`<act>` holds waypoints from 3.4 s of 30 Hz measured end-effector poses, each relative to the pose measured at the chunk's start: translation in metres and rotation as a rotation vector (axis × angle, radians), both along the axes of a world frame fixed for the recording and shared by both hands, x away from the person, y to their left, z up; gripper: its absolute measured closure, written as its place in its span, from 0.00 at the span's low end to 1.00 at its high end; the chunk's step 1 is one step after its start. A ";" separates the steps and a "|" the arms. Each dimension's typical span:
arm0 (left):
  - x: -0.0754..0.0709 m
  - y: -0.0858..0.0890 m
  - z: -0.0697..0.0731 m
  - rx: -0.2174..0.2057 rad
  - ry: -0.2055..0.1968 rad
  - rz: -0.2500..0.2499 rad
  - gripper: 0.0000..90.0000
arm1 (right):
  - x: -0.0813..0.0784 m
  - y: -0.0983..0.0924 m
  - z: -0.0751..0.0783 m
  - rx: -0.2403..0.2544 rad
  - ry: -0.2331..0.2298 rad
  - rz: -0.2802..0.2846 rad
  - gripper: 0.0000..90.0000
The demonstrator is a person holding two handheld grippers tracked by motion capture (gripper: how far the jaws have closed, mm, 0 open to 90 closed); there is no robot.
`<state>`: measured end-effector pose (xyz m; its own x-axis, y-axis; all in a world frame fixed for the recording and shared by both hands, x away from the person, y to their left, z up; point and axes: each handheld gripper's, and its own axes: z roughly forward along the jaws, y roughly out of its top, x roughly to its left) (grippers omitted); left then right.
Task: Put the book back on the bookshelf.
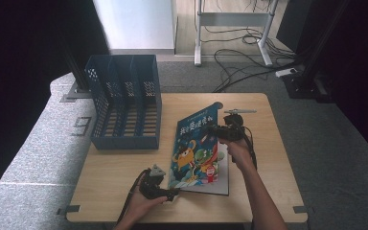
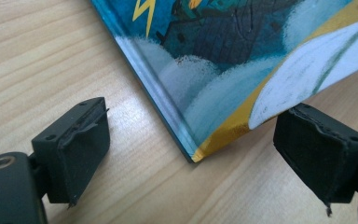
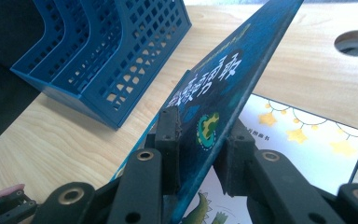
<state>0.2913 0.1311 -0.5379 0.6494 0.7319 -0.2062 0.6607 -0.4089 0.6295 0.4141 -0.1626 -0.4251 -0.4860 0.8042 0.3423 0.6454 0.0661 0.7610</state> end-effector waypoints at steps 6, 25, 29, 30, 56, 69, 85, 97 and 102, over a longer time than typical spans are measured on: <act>0.007 -0.003 0.001 0.009 0.006 -0.014 0.11 | -0.006 -0.001 0.008 -0.001 -0.060 0.013 0.80; 0.013 -0.009 0.000 -0.003 -0.005 0.033 0.13 | -0.004 -0.004 0.016 0.041 -0.106 -0.028 0.85; 0.010 -0.012 0.001 0.009 -0.006 0.022 0.15 | -0.005 -0.003 0.018 0.040 -0.109 -0.022 0.85; 0.008 -0.013 0.002 0.005 -0.007 0.009 0.15 | -0.005 -0.003 0.018 0.039 -0.108 -0.020 0.85; 0.013 -0.034 0.006 0.001 -0.020 -0.013 0.11 | -0.010 -0.001 0.023 0.024 -0.155 -0.033 0.85; 0.032 -0.037 0.003 -0.009 0.008 -0.005 0.10 | -0.027 -0.002 0.038 -0.006 -0.287 -0.030 0.86; 0.021 -0.042 0.003 -0.005 -0.032 0.009 0.14 | -0.028 -0.002 0.034 0.016 -0.295 -0.056 0.86; 0.023 -0.047 0.007 -0.020 -0.042 0.010 0.12 | -0.030 -0.002 0.035 0.011 -0.312 -0.050 0.86; 0.030 -0.046 0.006 -0.036 -0.004 0.007 0.11 | -0.032 -0.001 0.036 0.009 -0.335 -0.039 0.86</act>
<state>0.3218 0.0849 -0.5317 0.6455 0.7283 -0.2301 0.6607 -0.3812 0.6467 0.3826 -0.1637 -0.3891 -0.5411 0.8223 0.1759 0.3616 0.0387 0.9315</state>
